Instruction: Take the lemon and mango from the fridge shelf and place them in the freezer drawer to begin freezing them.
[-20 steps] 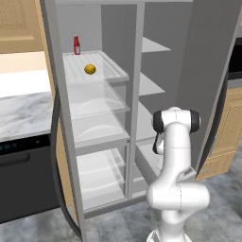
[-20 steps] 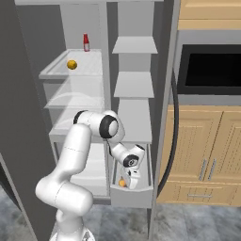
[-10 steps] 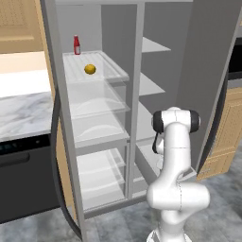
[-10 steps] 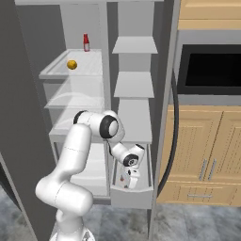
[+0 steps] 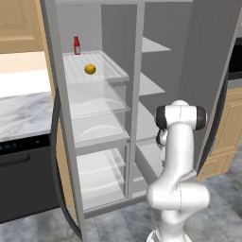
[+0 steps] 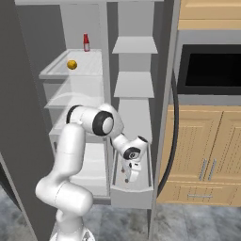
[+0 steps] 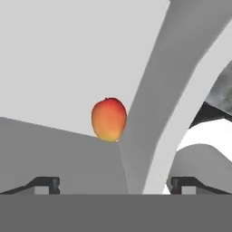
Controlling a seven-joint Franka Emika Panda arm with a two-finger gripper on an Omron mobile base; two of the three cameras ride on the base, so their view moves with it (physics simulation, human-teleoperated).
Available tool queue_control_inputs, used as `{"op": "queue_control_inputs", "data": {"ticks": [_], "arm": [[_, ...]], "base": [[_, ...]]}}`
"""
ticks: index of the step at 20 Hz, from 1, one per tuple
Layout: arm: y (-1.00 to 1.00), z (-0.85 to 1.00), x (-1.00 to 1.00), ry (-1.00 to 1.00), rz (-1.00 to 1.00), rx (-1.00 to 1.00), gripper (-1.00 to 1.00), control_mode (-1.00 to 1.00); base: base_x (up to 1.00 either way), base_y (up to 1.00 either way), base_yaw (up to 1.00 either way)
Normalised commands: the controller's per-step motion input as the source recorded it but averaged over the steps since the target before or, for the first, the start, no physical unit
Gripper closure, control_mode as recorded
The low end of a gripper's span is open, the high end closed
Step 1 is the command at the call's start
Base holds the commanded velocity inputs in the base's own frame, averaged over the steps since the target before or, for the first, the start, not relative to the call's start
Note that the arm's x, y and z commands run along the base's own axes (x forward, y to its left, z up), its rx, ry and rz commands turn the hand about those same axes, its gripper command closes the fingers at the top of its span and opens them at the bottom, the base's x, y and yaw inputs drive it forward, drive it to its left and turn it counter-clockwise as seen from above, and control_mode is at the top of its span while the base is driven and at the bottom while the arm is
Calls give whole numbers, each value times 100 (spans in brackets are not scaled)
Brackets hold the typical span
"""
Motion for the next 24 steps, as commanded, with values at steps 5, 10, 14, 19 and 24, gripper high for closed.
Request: {"op": "queue_control_inputs", "data": {"ticks": [5,10,14,19,24], "arm": [[0,88,-10,-11,-4,0,-100,-100],[0,91,-6,-10,-4,-1,-100,-100],[0,85,-4,-6,-3,-3,-100,-100],[0,76,-9,-5,-2,-6,-100,-100],[1,68,-19,-5,0,-8,-100,-100]], "base": [[0,0,0],[0,0,0],[0,0,0],[0,0,0],[0,0,0]]}}
